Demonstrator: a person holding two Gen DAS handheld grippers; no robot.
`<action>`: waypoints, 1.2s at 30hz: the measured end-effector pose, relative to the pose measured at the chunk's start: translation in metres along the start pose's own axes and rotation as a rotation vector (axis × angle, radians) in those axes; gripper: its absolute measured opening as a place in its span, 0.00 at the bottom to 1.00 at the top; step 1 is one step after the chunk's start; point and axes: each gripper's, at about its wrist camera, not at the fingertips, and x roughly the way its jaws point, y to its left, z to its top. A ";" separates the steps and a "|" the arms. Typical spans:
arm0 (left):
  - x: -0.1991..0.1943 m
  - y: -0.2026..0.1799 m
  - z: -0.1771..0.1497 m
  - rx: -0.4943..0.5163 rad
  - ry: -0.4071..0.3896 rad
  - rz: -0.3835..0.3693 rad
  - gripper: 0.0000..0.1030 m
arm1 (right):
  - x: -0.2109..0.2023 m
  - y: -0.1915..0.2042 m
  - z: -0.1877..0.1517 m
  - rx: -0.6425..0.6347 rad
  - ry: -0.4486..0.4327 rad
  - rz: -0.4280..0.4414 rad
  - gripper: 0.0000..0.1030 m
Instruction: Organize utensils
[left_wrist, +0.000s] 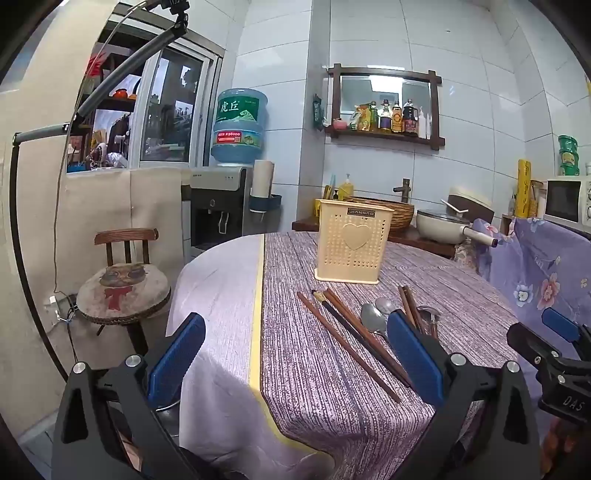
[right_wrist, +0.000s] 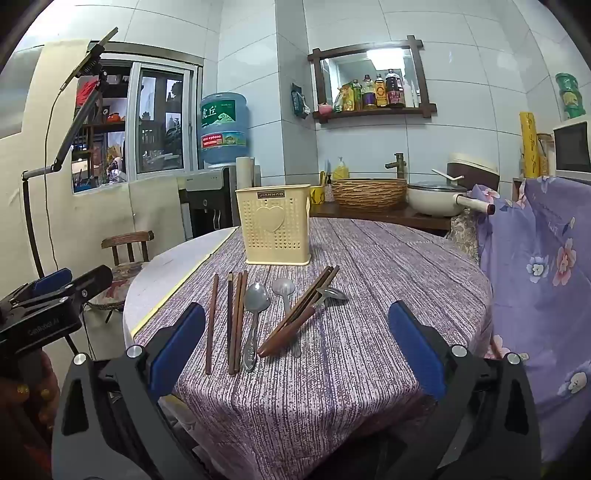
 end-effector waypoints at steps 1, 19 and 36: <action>0.001 0.000 0.000 0.003 0.003 -0.002 0.95 | 0.000 0.000 0.000 -0.001 -0.001 -0.001 0.95; -0.001 -0.004 -0.002 0.026 -0.016 0.003 0.95 | 0.002 0.002 -0.001 0.007 0.010 -0.003 0.95; 0.000 -0.005 -0.002 0.028 -0.010 -0.008 0.95 | 0.002 0.002 -0.002 0.007 0.010 -0.008 0.95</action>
